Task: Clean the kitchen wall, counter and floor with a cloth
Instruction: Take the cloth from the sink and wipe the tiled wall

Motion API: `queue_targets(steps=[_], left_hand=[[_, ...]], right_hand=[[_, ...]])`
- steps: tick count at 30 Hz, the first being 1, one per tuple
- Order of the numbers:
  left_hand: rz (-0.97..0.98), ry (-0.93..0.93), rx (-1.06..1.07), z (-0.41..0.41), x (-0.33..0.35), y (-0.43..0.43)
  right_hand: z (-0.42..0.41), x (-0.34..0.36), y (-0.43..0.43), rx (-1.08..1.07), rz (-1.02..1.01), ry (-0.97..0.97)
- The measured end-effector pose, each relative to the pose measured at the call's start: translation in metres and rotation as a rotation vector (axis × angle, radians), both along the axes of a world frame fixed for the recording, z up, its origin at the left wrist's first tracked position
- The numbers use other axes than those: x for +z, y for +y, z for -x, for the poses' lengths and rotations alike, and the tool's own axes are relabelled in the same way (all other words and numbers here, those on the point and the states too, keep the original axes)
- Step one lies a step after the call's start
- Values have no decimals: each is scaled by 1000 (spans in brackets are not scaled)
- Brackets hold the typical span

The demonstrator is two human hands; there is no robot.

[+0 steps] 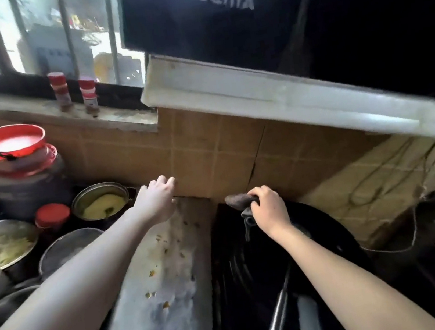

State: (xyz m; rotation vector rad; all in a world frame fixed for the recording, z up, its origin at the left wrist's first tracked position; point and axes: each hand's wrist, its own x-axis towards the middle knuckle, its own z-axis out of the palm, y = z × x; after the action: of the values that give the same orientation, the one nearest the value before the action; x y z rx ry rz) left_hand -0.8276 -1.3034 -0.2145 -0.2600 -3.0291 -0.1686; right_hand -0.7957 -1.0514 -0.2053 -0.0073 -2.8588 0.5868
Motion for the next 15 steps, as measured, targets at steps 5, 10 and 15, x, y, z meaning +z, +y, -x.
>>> queue_targets(steps=[5,10,15], left_hand=[[-2,17,74,-17,11,64],[-52,33,102,-37,16,115],[-132,100,128,-52,14,131]], right_hand=[[4,15,64,77,-72,-4],[5,21,111,90,-36,-62],[6,16,107,-150,262,-74]])
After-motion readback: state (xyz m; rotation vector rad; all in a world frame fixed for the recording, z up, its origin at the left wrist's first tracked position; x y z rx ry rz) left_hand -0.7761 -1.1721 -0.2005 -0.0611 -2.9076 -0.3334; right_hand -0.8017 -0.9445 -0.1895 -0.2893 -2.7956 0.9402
